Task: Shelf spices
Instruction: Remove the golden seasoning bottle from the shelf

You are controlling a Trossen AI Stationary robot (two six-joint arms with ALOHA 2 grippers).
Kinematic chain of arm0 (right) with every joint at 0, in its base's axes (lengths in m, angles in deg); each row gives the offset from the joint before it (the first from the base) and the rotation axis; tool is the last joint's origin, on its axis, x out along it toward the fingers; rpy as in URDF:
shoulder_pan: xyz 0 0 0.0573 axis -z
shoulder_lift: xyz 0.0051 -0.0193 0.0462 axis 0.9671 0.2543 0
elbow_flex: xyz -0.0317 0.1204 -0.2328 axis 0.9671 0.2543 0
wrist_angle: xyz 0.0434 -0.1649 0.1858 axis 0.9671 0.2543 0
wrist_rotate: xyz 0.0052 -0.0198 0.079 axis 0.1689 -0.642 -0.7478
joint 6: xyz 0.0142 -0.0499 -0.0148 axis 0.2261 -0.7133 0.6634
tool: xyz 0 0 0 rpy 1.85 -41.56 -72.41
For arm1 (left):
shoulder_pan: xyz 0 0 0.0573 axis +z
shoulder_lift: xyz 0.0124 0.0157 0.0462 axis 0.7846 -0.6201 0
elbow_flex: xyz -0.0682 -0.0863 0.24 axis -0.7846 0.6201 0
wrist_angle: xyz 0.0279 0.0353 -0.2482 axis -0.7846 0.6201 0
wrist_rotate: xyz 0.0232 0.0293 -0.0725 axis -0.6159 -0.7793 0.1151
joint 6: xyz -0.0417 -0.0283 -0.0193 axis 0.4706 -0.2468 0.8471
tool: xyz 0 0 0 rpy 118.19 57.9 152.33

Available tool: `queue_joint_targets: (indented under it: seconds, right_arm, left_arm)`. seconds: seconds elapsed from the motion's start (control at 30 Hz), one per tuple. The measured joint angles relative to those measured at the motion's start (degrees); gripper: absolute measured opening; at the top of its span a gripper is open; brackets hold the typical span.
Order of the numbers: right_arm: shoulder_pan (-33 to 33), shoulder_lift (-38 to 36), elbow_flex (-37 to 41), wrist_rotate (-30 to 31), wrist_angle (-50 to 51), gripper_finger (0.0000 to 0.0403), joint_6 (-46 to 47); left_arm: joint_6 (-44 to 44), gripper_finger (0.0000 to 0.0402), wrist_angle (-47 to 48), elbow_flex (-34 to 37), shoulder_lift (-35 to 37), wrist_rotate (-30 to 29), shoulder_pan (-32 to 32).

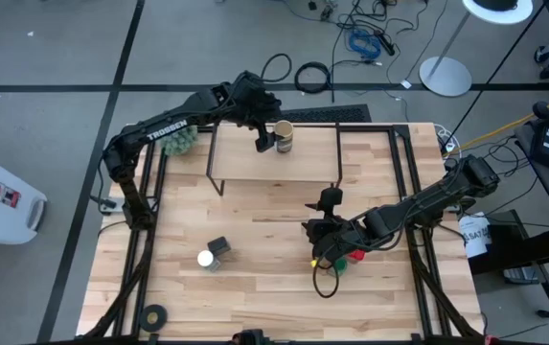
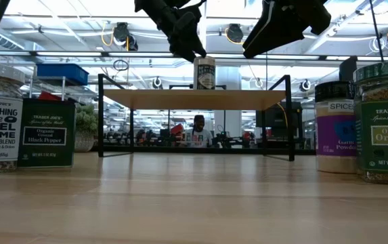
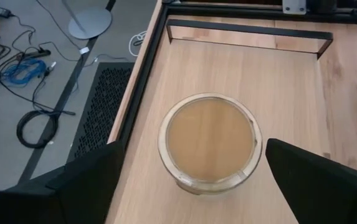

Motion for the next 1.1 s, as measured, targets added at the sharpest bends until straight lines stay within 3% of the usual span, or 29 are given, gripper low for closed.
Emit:
queue_joint_targets:
  seconds: [0.7, 1.1]
  right_arm:
    - [0.0, 0.0, 0.0, 0.0, -0.4, 0.0254, -0.6]
    - [0.0, 0.0, 0.0, 0.0, -0.4, 0.0254, -0.7]
  left_arm:
    - [-4.7, 0.0398, -0.5, 0.0, -3.6, 2.7, -0.5]
    - [-4.8, 0.0306, -0.3, 0.0, -3.2, 5.6, -0.7]
